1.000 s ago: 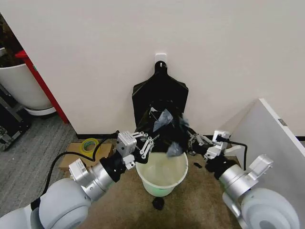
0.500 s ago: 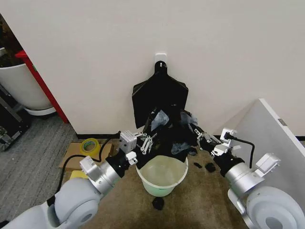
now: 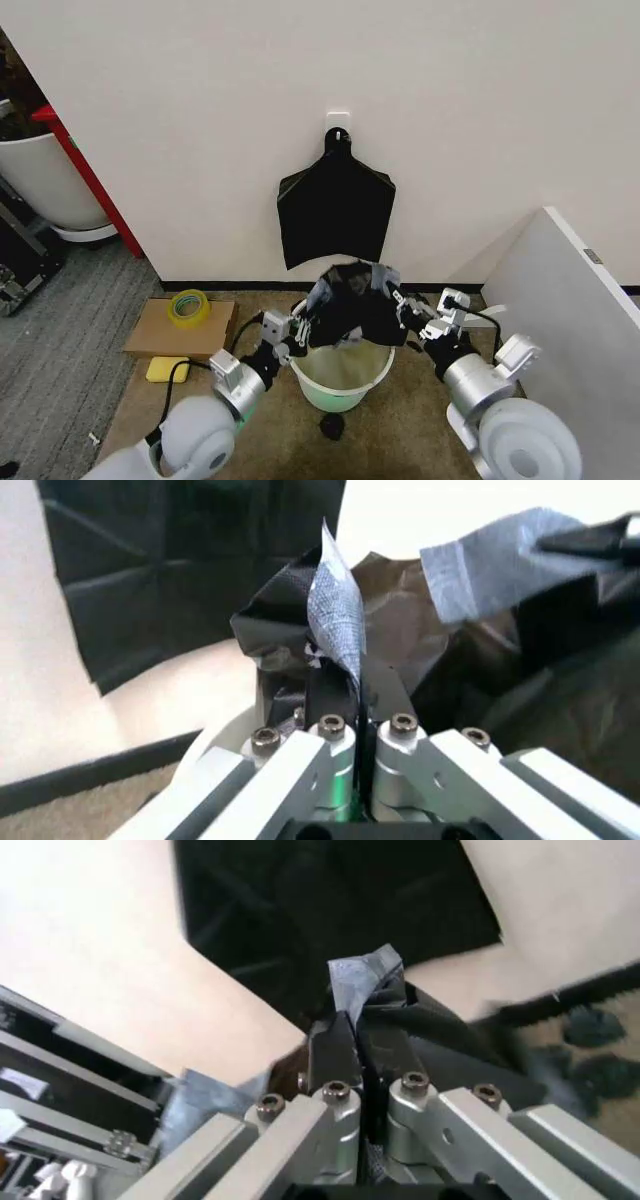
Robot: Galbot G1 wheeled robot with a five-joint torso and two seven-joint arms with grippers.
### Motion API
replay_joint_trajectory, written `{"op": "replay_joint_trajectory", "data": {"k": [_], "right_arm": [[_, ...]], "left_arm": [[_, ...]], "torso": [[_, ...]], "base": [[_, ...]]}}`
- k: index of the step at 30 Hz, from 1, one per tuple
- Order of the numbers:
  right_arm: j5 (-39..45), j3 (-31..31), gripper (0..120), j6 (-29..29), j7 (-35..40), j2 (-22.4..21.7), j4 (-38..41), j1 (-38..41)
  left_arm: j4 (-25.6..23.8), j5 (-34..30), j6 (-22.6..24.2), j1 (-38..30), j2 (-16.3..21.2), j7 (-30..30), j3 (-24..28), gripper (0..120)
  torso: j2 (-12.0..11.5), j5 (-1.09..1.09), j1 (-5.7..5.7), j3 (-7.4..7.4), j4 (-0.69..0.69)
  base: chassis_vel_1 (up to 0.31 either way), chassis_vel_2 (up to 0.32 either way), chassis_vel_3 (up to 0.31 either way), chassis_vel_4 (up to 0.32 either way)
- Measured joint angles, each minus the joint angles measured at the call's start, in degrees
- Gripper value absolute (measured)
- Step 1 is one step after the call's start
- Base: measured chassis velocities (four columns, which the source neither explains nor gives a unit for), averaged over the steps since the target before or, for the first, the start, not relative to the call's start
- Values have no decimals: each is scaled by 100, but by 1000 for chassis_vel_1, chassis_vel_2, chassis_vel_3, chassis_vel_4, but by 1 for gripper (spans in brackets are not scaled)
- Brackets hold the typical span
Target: Place the garbage bag over the trash bin.
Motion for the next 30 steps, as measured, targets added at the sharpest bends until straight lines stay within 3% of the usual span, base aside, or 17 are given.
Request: {"op": "replay_joint_trajectory", "data": {"k": [15, 23, 30], "right_arm": [[-872, -420, 0, 182, 470, 277, -988, -83], [-1058, -390, 0, -79, 758, 169, -785, -300], [-1271, -235, 0, -364, 818, -144, -234, -722]], "left_arm": [[400, 660, -455, 587, -224, -195, -167, 0], [403, 978, -546, 1011, -448, -289, -179, 0], [183, 1374, -703, 1939, -474, -234, -529, 0]], "torso": [[-1, 0, 0, 0, 0], [-1, 0, 0, 0, 0], [-1, 0, -1, -1, 1]], "base": [[0, 0, 0, 0], [0, 0, 0, 0], [0, 0, 0, 0]]}}
